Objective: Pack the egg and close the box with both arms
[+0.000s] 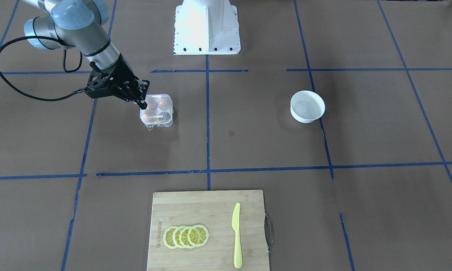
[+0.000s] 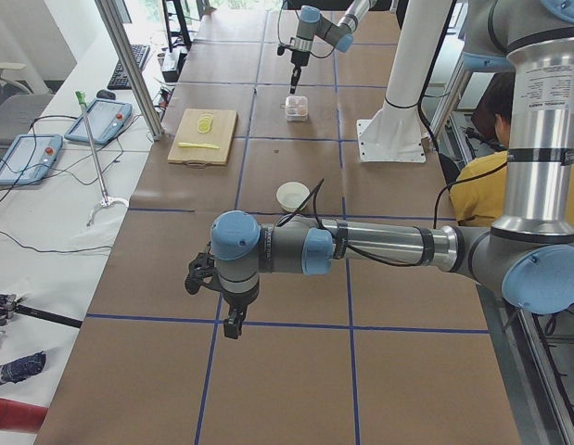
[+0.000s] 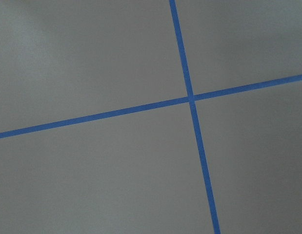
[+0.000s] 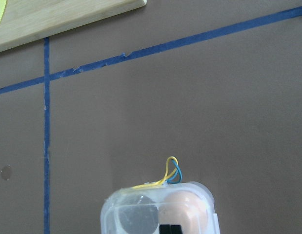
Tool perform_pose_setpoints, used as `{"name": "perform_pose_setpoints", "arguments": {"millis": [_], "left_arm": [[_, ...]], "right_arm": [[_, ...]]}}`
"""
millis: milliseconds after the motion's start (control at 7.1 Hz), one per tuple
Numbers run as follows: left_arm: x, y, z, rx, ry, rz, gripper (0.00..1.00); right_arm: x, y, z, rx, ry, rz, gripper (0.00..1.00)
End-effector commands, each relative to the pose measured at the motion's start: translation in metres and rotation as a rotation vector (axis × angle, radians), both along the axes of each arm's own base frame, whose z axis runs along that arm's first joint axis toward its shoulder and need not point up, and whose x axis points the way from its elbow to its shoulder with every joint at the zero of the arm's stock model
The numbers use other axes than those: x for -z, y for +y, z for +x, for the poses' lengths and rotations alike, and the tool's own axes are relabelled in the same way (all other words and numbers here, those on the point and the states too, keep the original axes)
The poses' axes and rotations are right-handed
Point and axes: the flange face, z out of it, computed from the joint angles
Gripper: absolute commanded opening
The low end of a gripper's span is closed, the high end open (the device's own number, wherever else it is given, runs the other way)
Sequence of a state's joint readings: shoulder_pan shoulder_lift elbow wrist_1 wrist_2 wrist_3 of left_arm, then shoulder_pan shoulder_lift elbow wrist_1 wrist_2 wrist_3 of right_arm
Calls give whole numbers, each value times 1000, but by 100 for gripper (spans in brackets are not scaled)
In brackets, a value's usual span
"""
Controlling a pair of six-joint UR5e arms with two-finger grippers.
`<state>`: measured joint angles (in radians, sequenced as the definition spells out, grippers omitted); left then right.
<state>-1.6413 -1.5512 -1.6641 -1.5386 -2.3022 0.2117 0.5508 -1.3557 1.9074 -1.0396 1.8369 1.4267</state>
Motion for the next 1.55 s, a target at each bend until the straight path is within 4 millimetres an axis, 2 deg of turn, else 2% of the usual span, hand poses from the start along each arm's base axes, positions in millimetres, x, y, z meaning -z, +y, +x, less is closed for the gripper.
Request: {"name": "perform_pose_setpoints", "arguments": {"millis": [0,141,282,423,563,704,845,986,1127,1268,1408], "left_arm": [[-1,0,0,0,0,-2,100],[-1,0,0,0,0,-2,100],[-1,0,0,0,0,-2,100],[0,0,1,-2,0,0,100],[0,0,1,-2,0,0,100],[1,-1,0,0,0,2,100],[1,-1,0,-1,-3,3,100],[-3,1,1,-1,-2,-6,100],[-1,0,1,-1,-1,-2,100],[1,0,1,-1,-1,1,100],[-1,1,0,-2,-4,1,100]], "right_arm": [[-10,-24,27,8,85,-43,0],[-11,-36,57,43,142,20,0],[-42,-47,96,88,216,38,0],[-83,-57,146,138,277,83,0],[-125,-64,208,186,329,129,2],[-168,-68,273,219,364,154,36],[-206,-65,335,225,363,151,99],[-233,-62,391,228,351,154,100],[-248,-58,438,240,347,131,100],[-259,-51,461,270,365,119,100],[-266,-46,465,274,375,79,100]]}}
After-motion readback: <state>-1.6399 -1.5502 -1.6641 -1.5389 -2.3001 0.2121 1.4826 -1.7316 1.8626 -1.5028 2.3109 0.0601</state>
